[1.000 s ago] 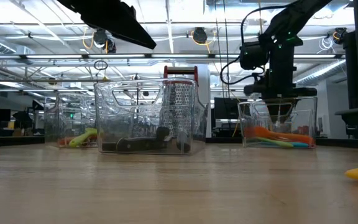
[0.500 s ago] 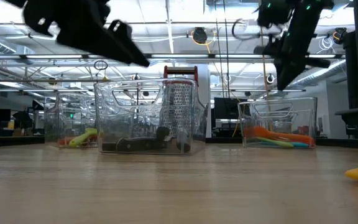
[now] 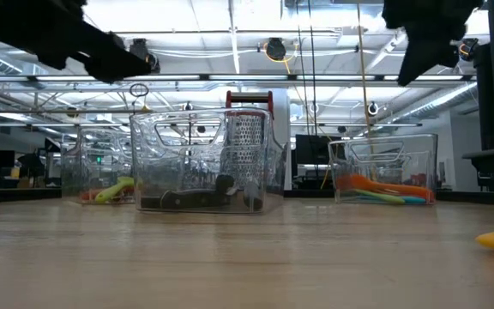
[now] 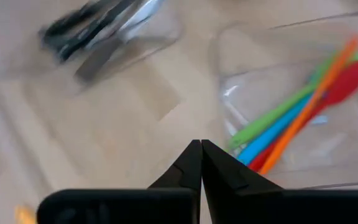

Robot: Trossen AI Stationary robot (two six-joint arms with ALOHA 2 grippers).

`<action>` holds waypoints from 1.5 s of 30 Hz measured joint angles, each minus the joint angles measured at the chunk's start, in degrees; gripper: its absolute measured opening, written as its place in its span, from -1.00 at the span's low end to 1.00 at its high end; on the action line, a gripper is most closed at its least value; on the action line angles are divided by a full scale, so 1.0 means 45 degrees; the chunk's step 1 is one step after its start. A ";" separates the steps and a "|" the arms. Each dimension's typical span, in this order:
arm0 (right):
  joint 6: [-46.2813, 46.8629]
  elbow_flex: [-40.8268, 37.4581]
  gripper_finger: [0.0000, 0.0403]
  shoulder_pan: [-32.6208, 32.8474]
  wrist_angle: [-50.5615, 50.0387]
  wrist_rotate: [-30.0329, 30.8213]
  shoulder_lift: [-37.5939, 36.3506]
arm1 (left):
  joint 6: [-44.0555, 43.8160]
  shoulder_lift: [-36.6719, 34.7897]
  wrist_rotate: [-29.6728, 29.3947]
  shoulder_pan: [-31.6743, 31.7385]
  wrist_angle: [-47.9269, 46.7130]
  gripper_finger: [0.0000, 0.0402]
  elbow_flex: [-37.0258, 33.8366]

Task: Pick & Place Kitchen Items
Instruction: Put the yellow spatula on the right transparent bin

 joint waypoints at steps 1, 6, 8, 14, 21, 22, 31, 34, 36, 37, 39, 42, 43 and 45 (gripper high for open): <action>0.0003 -0.0005 -0.99 0.0608 -0.0049 0.0082 0.0000 | -0.0100 -0.0475 -0.0008 -0.0044 -0.0003 0.69 -0.0252; 0.1301 -0.0579 -0.99 0.3905 0.0075 0.1611 0.0002 | -0.0129 -0.3106 -0.0058 -0.0060 -0.0506 0.69 -0.1177; 0.2189 -0.1021 -0.99 0.5200 0.0107 0.1961 0.0005 | -0.0129 -0.4185 -0.0289 -0.0002 -0.1456 0.69 -0.1251; 0.3286 -0.2618 -1.00 0.8077 0.2186 0.1941 0.0227 | -0.0511 -0.6773 -0.0566 0.0153 -0.4015 0.69 -0.1260; -0.0516 -0.4005 -1.00 0.9454 0.7384 0.1924 0.1299 | -0.0331 -0.8062 -0.0581 0.0153 -0.4643 0.69 -0.1260; -0.1561 -0.4201 -1.00 0.9554 0.8388 0.1899 0.1563 | -0.0312 -0.8077 -0.0584 0.0153 -0.4646 0.69 -0.1260; -0.4353 -0.5192 -0.99 0.9275 1.3361 -0.0061 0.3564 | -0.0391 -0.8066 -0.0632 0.0153 -0.4363 0.69 -0.1260; -0.4385 -0.5192 -1.00 0.9064 1.2734 -0.0247 0.3657 | -0.0409 -0.8066 -0.0746 0.0153 -0.4192 0.69 -0.1260; -0.4431 -0.5192 -0.99 0.8874 1.2038 -0.0703 0.3653 | -0.0500 -0.8066 -0.0912 0.0153 -0.4194 0.69 -0.1260; -0.4355 -0.5192 -0.99 0.8784 1.1709 -0.0957 0.3653 | -0.0550 -0.8066 -0.0976 0.0153 -0.4206 0.69 -0.1260; -0.4059 -0.5192 -1.00 0.8603 1.1044 -0.1613 0.3653 | -0.0655 -0.8066 -0.1033 0.0153 -0.4211 0.69 -0.1260; -0.3197 -0.5192 -0.99 0.8282 1.0234 -0.2466 0.3653 | -0.0667 -0.8061 -0.1033 0.0153 -0.4226 0.69 -0.1260; -0.2861 -0.5192 -0.98 0.8148 1.0032 -0.2737 0.3653 | -0.0677 -0.8061 -0.1033 0.0152 -0.4226 0.69 -0.1260; -0.2364 -0.5192 -0.95 0.7921 0.9718 -0.3193 0.3653 | -0.0654 -0.8061 -0.1033 0.0153 -0.4226 0.69 -0.1260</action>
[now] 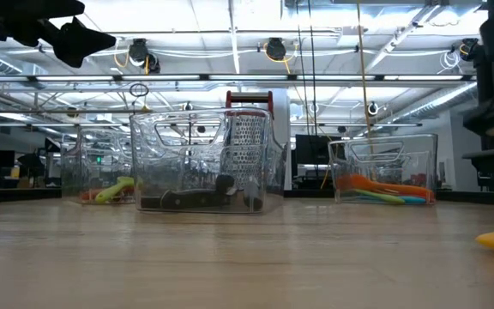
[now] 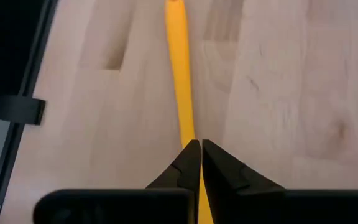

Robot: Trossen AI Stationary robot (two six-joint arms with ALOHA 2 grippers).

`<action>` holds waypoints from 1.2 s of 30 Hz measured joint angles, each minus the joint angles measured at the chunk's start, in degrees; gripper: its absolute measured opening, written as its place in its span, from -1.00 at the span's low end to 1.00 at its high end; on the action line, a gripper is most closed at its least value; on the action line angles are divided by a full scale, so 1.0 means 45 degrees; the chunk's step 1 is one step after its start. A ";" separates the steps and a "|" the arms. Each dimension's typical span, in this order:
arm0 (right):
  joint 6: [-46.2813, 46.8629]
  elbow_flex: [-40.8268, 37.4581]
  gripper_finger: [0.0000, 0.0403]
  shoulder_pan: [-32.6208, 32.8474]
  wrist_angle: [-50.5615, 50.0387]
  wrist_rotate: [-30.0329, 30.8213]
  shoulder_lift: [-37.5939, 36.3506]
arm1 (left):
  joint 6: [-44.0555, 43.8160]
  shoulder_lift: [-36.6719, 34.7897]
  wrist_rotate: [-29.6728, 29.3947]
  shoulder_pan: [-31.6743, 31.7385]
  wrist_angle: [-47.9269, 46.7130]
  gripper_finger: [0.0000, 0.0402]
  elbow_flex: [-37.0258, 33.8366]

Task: Pick & Place Kitchen Items
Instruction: Put the yellow spatula on the right transparent bin

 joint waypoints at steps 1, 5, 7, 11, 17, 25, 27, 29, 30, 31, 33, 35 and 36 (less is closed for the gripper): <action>0.0151 0.0000 -0.93 -0.0093 -0.0129 -0.0236 0.0000 | -0.0004 0.0000 0.0000 0.0000 0.0000 0.69 0.0000; 0.0450 0.0001 -0.82 -0.0372 -0.0229 -0.0695 0.0000 | -0.0031 0.0000 0.0000 0.0000 -0.0005 0.69 0.0000; 0.0471 0.0004 -0.75 -0.0505 -0.0261 -0.0931 0.0000 | -0.0042 0.0000 0.0000 0.0000 -0.0005 0.69 0.0000; 0.0400 0.0005 -0.59 -0.0591 -0.0284 -0.0928 0.0000 | -0.0101 0.0000 0.0000 0.0000 -0.0027 0.69 0.0000; 0.0596 0.0014 -0.44 -0.0591 -0.0369 -0.0932 0.0000 | -0.0188 0.0000 0.0000 0.0000 -0.0117 0.69 0.0000; 0.2032 0.0015 -0.45 -0.0591 -0.0276 -0.0928 0.0000 | -0.0339 0.0000 0.0005 -0.0005 -0.0332 0.69 0.0000; 0.2035 0.0015 -0.46 -0.0591 -0.0281 -0.0925 0.0000 | -0.0370 0.0000 0.0068 -0.0005 -0.0384 0.69 0.0000; 0.2039 0.0015 -0.47 -0.0591 -0.0276 -0.0913 0.0000 | -0.0381 0.0000 0.0110 -0.0005 -0.0384 0.69 0.0000; 0.2052 0.0015 -0.47 -0.0591 -0.0276 -0.0913 0.0000 | -0.0382 0.0000 0.0112 -0.0005 -0.0384 0.69 0.0000; 0.2108 0.0015 -0.48 -0.0591 -0.0276 -0.0913 0.0000 | -0.0382 0.0000 0.0112 -0.0005 -0.0384 0.69 0.0000; 0.2259 0.0015 -0.48 -0.0591 -0.0276 -0.0915 0.0000 | -0.0387 0.0000 0.0112 -0.0005 -0.0384 0.69 0.0000; 0.2278 0.0015 -0.47 -0.0591 -0.0276 -0.0912 0.0000 | -0.0432 0.0000 0.0117 -0.0005 -0.0384 0.69 0.0000; 0.2278 0.0015 -0.47 -0.0591 -0.0276 -0.0898 0.0000 | -0.0436 0.0000 0.0117 -0.0005 -0.0384 0.69 0.0000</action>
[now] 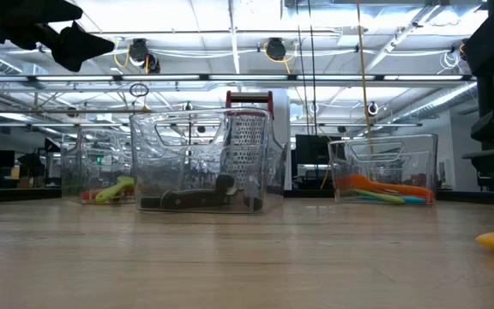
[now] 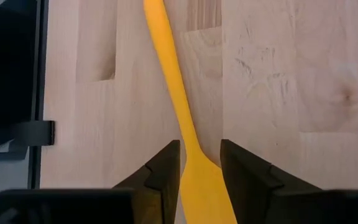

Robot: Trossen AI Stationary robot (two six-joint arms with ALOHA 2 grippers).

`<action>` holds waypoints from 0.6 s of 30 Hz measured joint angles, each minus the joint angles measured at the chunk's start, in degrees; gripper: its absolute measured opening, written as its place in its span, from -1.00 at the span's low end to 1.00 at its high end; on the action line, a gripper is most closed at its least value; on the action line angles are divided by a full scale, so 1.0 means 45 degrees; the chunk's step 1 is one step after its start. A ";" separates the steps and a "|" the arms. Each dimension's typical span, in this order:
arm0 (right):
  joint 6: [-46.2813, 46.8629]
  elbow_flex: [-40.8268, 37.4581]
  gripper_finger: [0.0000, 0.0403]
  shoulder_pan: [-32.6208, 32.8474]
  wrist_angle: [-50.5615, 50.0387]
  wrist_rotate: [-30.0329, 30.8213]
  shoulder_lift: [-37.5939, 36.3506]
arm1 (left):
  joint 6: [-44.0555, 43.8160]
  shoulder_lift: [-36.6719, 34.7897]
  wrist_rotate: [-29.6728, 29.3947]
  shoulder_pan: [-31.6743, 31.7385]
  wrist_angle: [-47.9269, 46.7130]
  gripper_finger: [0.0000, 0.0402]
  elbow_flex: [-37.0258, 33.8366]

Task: Pick & Place Kitchen Items
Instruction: Put the yellow spatula on the right transparent bin

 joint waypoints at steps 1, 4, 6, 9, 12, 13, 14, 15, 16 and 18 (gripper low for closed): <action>0.0009 0.0000 -0.46 -0.0005 -0.0004 0.0027 0.0000 | -0.0005 0.0000 0.0000 0.0000 0.0000 0.69 0.0000; 0.0410 0.0000 -0.44 -0.0005 -0.0005 0.0614 0.0000 | -0.0015 0.0000 0.0005 0.0000 0.0000 0.69 0.0000; 0.0782 0.0000 -0.41 -0.0006 -0.0005 0.1018 0.0000 | -0.0061 0.0000 0.0005 0.0000 0.0000 0.69 0.0000; 0.0855 0.0000 -0.32 -0.0009 -0.0041 0.1039 0.0000 | -0.0087 0.0000 0.0010 0.0000 0.0000 0.69 0.0000; 0.0915 0.0000 -0.18 -0.0005 -0.0293 0.1028 0.0000 | -0.0107 0.0000 0.0012 0.0000 0.0002 0.69 0.0000; 0.1028 0.0000 -0.13 -0.0005 -0.0451 0.1029 0.0000 | -0.0112 0.0000 0.0015 0.0000 0.0000 0.69 0.0000; 0.1127 0.0000 -0.07 -0.0005 -0.0598 0.1034 0.0000 | -0.0122 0.0000 0.0016 0.0000 0.0000 0.69 0.0000; 0.1181 0.0000 -0.01 -0.0005 -0.0726 0.1032 0.0000 | -0.0131 0.0000 0.0018 0.0000 0.0000 0.69 0.0000; 0.1190 0.0000 0.05 -0.0005 -0.0872 0.1034 0.0000 | -0.0128 0.0000 0.0019 0.0000 0.0000 0.69 0.0000; 0.1190 0.0000 0.18 -0.0005 -0.1174 0.1034 0.0000 | -0.0126 0.0000 0.0020 0.0000 0.0000 0.69 0.0000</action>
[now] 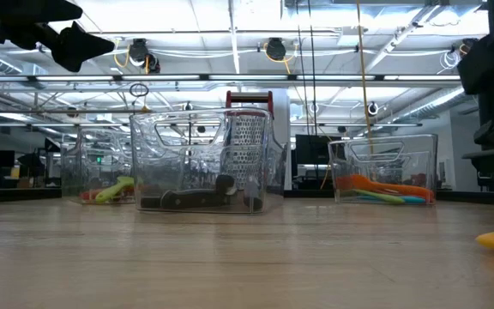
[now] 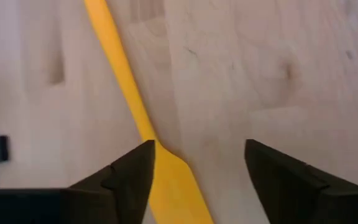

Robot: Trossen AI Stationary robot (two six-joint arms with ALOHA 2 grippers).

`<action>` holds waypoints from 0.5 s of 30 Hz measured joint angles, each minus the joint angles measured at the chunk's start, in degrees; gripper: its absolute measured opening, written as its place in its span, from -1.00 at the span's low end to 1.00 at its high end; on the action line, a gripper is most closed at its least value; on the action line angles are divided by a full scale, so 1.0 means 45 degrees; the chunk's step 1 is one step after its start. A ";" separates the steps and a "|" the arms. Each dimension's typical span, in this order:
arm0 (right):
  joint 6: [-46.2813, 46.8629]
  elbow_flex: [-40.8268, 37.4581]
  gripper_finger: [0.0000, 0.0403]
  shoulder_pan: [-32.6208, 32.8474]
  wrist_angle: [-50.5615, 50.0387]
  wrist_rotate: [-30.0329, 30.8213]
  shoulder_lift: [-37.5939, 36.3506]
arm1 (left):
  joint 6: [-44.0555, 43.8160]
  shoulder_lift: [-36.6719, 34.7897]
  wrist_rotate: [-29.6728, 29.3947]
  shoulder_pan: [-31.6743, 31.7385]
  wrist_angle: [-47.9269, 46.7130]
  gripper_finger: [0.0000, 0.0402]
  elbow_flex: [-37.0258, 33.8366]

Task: Pick & Place Kitchen Items
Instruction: Put the yellow spatula on the right transparent bin

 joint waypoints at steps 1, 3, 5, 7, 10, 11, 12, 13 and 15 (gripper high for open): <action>0.0005 0.0000 0.24 0.0000 -0.0177 -0.0005 0.0000 | -0.0002 0.0000 0.0004 0.0000 0.0000 0.69 0.0000; 0.0000 0.0000 0.36 0.0000 -0.0293 -0.0005 0.0000 | -0.0001 0.0000 0.0009 0.0000 0.0000 0.69 0.0000; -0.0010 0.0000 0.46 0.0000 -0.0241 -0.0027 0.0000 | -0.0014 0.0000 0.0014 0.0000 0.0001 0.69 0.0000; -0.0058 0.0000 0.53 0.0000 -0.0193 -0.0064 0.0000 | -0.0047 0.0000 0.0014 0.0000 0.0000 0.69 0.0000; -0.0110 0.0000 0.59 0.0010 0.0019 -0.0709 0.0000 | -0.0049 0.0000 0.0014 0.0000 0.0000 0.69 0.0000; -0.0187 0.0000 0.60 0.0010 0.0095 -0.1094 0.0000 | -0.0049 0.0002 0.0014 0.0000 0.0000 0.69 0.0000; -0.0226 0.0000 0.61 0.0010 0.0173 -0.1553 0.0000 | -0.0049 0.0000 0.0014 0.0000 0.0000 0.69 0.0000; -0.0210 0.0000 0.61 0.0015 0.0213 -0.1928 -0.0005 | -0.0049 0.0000 0.0014 0.0000 0.0000 0.69 0.0000; -0.0060 0.0000 0.61 0.0030 0.0138 -0.2737 -0.0005 | -0.0057 0.0000 0.0014 0.0000 0.0000 0.69 0.0000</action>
